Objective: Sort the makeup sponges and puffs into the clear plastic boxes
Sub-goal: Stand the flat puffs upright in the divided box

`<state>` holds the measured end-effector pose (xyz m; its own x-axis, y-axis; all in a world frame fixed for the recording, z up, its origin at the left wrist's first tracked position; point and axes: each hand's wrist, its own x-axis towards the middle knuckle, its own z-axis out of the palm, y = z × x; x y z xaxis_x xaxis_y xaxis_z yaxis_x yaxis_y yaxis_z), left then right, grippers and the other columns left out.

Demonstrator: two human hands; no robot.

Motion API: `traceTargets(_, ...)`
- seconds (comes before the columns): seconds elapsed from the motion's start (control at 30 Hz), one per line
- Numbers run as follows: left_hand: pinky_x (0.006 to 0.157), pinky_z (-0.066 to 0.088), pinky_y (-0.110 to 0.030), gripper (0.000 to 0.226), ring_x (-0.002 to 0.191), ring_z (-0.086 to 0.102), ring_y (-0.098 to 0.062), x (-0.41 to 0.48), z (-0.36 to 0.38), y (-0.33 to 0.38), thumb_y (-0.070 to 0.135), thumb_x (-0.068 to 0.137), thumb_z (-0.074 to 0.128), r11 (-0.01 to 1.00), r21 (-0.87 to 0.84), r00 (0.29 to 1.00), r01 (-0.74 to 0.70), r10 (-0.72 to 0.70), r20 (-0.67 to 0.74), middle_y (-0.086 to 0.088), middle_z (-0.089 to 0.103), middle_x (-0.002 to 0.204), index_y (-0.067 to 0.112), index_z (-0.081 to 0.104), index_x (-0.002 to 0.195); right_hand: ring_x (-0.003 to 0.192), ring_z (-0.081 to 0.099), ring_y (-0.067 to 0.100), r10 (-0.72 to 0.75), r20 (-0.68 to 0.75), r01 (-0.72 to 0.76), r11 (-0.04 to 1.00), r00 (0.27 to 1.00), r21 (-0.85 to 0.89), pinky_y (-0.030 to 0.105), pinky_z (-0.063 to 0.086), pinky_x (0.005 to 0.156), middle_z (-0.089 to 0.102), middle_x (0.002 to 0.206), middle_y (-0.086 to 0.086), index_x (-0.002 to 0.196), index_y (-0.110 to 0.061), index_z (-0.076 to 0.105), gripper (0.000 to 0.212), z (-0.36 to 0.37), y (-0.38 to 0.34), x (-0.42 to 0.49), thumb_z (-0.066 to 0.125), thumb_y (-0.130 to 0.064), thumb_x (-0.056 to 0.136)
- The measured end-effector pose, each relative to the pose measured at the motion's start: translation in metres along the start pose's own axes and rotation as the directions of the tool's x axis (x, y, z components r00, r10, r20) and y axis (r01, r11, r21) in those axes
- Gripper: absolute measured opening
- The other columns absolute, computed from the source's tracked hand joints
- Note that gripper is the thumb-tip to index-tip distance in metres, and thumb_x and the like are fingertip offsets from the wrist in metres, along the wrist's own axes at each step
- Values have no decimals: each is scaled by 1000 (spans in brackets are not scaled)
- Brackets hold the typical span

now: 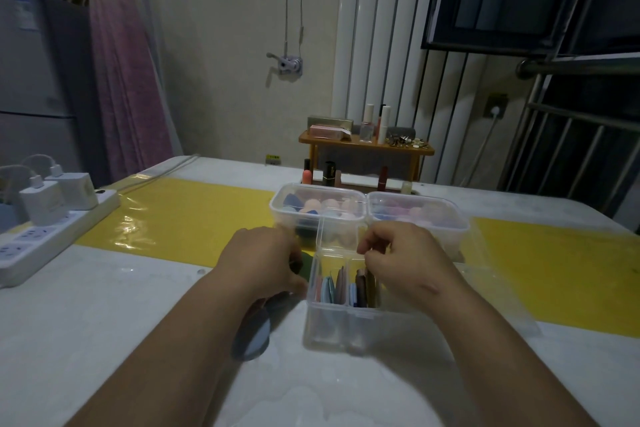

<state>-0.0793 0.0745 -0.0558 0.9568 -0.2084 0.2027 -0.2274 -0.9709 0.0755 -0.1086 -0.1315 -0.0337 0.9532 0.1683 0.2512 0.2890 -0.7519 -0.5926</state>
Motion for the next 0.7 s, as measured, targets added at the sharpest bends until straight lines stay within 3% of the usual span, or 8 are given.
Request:
traceTargets(0.17,66,39,-30,33,75,56,-13,4,6,-1,59,72,69,997,65,999,-35,36,-14,10,63,83,33,67,92,70,60,-3,-9,-85,13,999,996,37,20,47,62,63,86,-10,88,-30,65,20,1,1,1,57,-12,90)
traceTargets(0.5,79,37,-34,20,93,60,-21,6,6,0,41,92,55,982,178,998,54,-49,-36,4,69,97,32,69,103,74,59,6,-25,-119,28,999,993,22,26,55,66,64,87,-8,93,-29,67,20,3,1,1,56,-13,91)
traceTargets(0.57,79,40,-33,19,91,60,-21,6,6,1,37,93,54,987,140,997,81,-78,-23,2,68,98,30,68,104,74,60,6,-26,-123,29,999,992,22,28,56,68,65,87,-8,94,-28,68,20,4,1,1,56,-13,91)
traceTargets(0.7,66,45,-31,15,84,59,-22,6,5,2,25,93,54,987,-48,988,157,-157,4,-3,63,95,22,64,104,74,59,4,-30,-124,34,999,992,31,24,54,66,64,87,-8,94,-30,67,20,4,3,1,56,-13,91)
